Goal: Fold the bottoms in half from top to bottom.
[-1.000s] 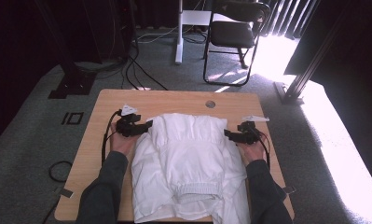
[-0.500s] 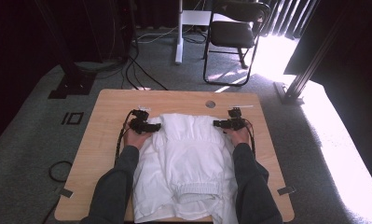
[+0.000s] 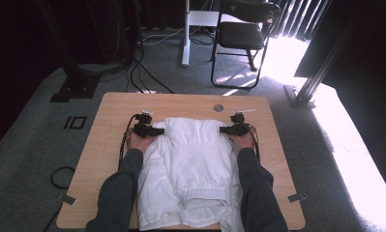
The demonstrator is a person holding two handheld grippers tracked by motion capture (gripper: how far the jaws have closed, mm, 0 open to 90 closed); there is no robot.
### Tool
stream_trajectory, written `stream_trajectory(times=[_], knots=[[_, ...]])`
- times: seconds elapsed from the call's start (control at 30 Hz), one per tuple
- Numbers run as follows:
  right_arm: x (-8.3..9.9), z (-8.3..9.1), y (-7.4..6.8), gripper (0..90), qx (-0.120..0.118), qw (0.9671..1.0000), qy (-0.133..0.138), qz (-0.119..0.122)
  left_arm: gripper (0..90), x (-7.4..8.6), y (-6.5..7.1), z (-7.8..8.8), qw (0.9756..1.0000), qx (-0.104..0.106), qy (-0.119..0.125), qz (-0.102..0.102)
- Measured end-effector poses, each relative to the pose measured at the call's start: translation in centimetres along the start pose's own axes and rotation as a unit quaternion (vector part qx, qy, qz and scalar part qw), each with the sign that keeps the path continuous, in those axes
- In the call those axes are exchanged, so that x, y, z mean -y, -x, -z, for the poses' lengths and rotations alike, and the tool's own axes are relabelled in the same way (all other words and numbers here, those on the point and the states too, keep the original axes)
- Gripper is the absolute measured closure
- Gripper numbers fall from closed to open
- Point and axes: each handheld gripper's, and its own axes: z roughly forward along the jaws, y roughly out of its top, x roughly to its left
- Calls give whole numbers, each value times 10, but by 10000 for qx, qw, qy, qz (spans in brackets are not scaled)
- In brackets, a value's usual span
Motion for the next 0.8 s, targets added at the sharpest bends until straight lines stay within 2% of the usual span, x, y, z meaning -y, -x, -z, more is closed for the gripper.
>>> stream_trajectory(times=[0.07,0.17,0.23,0.27,0.37,0.47,0.6,0.7,0.8], knots=[[1,-1,-2,770,-129,9999,-55,9,621,0,0,0,9999,118,-39,9],[1,2,4,841,-235,9994,-52,-230,753,2,-4,3,9996,267,25,126],[2,5,9,858,-276,9991,33,-320,783,2,-2,6,9997,225,66,-34],[3,6,11,859,-311,9989,44,-345,786,1,-2,7,9997,225,109,-74],[4,9,15,861,-403,9981,190,-425,792,-1,-6,14,9991,337,238,35],[5,13,15,860,-480,9975,314,-402,792,-4,-5,21,9989,354,282,-81],[1,27,15,860,-586,9962,573,-286,791,-8,-3,34,9973,493,539,-124],[-5,43,14,859,-682,9941,839,-105,791,-11,-2,41,9964,510,650,-202],[-12,61,12,858,-762,9905,1143,85,791,-20,2,59,9928,558,1014,-314]])
